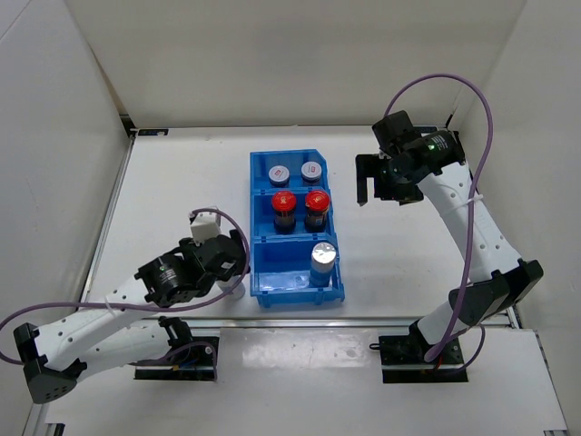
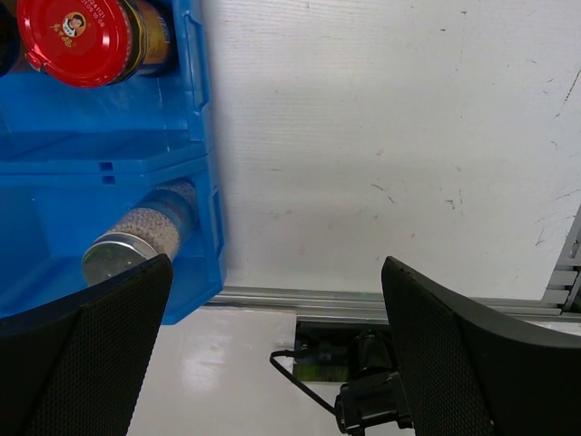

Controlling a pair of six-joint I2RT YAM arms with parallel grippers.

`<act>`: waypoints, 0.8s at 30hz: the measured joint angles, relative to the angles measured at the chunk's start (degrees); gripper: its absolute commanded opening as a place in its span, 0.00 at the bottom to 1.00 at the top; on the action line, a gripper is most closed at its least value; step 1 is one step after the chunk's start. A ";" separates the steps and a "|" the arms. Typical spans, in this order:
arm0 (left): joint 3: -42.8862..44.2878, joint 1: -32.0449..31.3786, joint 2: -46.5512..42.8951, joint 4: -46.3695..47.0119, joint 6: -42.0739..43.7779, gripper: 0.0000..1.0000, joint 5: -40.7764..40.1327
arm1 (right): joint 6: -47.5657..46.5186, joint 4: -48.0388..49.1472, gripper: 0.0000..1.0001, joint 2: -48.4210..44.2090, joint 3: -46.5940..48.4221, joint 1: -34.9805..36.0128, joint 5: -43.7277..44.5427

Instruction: Organize the condiment bottles

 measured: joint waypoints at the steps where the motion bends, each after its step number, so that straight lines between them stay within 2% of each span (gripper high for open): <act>1: 0.02 0.00 0.09 0.17 0.07 1.00 0.02 | 0.00 0.02 0.99 0.00 0.00 0.00 -0.15; 12: 4.94 -0.02 5.90 -0.57 2.03 1.00 1.36 | 0.00 0.02 0.99 0.00 -0.33 0.00 -0.35; 18: 9.03 -0.02 4.90 -3.21 2.08 1.00 -0.07 | 0.00 0.04 0.99 0.11 -0.35 0.00 -0.35; 24: 7.08 -0.02 2.51 -5.42 -0.52 1.00 -0.85 | 0.00 0.02 0.99 0.31 -1.18 0.00 -0.70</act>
